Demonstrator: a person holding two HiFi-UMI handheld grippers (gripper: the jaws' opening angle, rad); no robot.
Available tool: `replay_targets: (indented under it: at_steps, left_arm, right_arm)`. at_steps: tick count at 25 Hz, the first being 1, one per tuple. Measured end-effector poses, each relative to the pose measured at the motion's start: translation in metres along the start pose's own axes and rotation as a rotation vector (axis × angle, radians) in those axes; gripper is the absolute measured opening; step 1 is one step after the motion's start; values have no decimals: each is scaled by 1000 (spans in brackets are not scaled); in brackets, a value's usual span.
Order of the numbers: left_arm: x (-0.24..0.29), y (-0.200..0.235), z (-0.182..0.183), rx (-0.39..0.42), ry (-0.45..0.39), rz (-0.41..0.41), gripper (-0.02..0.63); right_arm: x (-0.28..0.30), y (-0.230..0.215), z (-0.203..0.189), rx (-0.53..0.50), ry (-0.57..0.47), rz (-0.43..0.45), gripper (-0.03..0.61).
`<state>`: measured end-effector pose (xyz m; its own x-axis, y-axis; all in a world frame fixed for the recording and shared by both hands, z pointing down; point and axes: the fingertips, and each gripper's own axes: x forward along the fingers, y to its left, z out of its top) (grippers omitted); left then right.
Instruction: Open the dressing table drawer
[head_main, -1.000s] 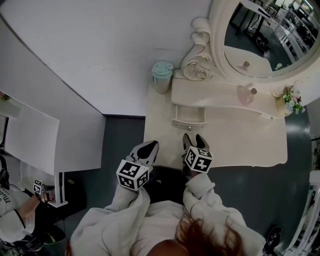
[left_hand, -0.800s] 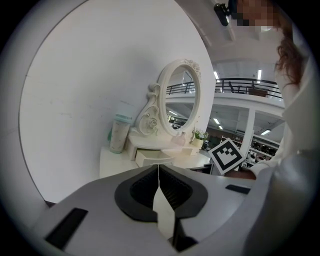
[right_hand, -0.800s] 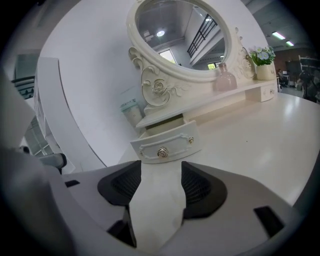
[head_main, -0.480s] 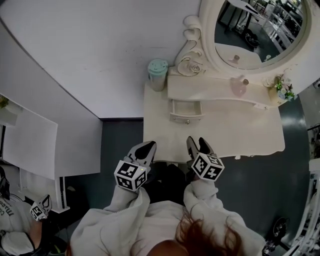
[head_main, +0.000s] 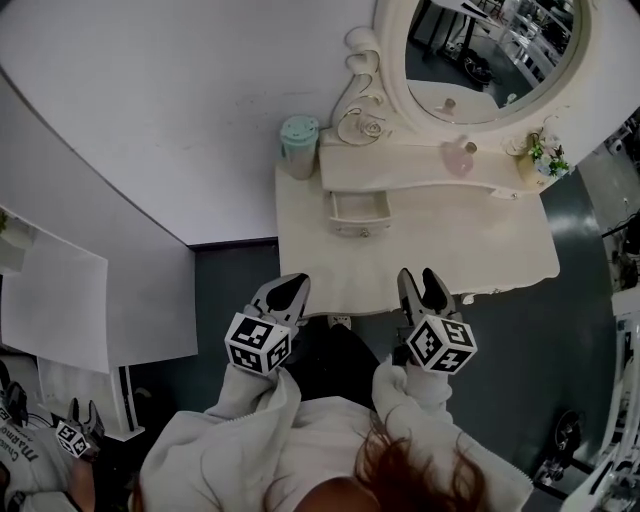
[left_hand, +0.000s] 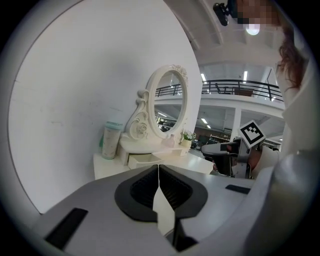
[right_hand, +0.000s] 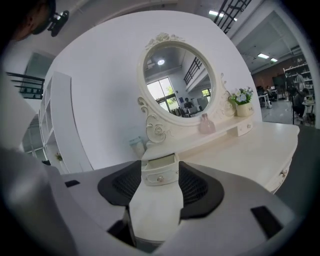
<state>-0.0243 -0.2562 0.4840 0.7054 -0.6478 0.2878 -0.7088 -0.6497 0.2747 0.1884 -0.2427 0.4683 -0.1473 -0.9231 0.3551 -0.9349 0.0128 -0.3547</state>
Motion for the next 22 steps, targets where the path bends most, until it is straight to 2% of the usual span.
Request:
replay_targets:
  at_steps: [4, 6, 7, 10, 11, 22]
  left_arm:
    - [4, -4, 11, 28, -17, -24, 20]
    - [6, -4, 15, 42, -21, -32, 20]
    - [7, -4, 18, 48, -22, -34, 20]
    - [9, -4, 24, 70, -27, -35, 20]
    - [10, -5, 26, 77, -29, -35, 20]
    - [21, -20, 29, 114, -42, -44, 20]
  right_arm:
    - [-23, -2, 19, -38, -62, -17, 241]
    - [-33, -8, 29, -62, -100, -48, 213]
    - [-38, -10, 32, -77, -115, -61, 191]
    - [-48, -13, 38, -114, -143, -72, 71]
    - [-50, -14, 38, -113, -147, -69, 55]
    - [-56, -30, 32, -152, -150, -108, 34]
